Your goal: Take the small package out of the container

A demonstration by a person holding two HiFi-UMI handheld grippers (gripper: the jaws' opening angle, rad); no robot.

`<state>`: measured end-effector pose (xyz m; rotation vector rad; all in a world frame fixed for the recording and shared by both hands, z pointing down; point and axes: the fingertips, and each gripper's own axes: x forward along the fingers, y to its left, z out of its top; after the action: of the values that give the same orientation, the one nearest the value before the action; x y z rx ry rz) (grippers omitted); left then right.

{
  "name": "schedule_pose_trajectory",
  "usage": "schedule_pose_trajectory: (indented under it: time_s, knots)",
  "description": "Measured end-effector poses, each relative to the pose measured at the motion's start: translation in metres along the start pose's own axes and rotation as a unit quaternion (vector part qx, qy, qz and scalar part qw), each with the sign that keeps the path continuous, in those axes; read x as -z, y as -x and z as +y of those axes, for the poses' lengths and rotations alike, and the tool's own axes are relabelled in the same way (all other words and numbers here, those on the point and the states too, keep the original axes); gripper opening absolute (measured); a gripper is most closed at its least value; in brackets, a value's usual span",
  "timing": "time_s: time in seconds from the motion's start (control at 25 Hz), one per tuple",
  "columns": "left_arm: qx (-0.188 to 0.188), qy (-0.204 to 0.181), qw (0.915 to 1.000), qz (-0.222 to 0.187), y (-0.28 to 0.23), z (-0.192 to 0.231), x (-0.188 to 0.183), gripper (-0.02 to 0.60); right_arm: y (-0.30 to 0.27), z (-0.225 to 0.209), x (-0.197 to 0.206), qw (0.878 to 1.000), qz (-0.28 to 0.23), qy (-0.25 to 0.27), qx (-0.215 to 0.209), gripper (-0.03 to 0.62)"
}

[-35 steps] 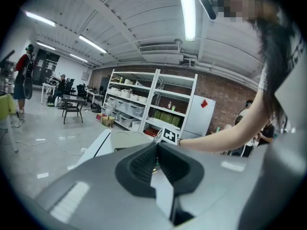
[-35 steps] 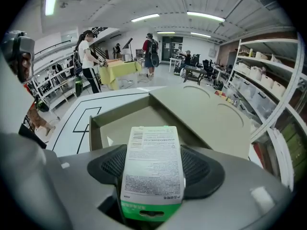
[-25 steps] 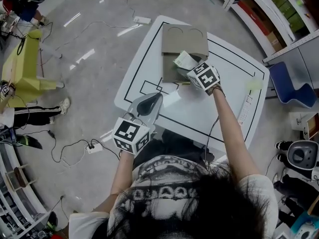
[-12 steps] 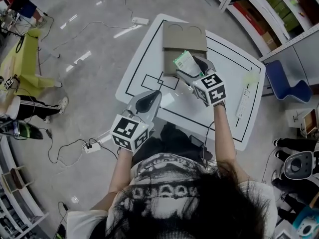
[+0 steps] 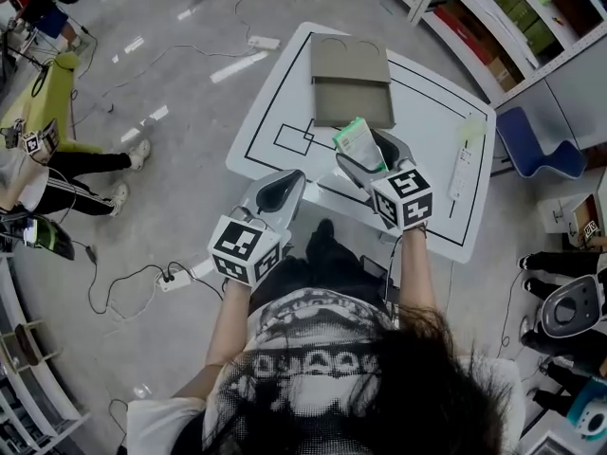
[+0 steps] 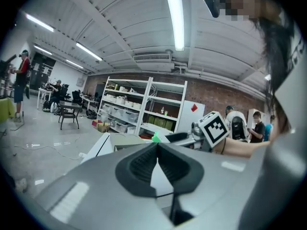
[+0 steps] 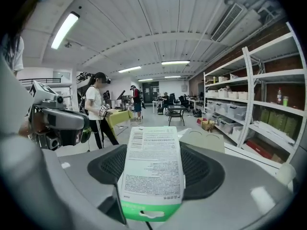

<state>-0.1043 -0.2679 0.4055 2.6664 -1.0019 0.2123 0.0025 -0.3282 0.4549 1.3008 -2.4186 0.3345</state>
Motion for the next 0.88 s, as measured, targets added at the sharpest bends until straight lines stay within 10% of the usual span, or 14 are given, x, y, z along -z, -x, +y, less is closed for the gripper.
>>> schedule_pose_trajectory:
  time_s: [0.88]
  knots:
    - [0.024, 0.020, 0.9995, -0.010, 0.096, -0.070, 0.046, 0.000, 0.102, 0.118, 0.039, 1.000, -0.004, -0.020, 0.006, 0.364]
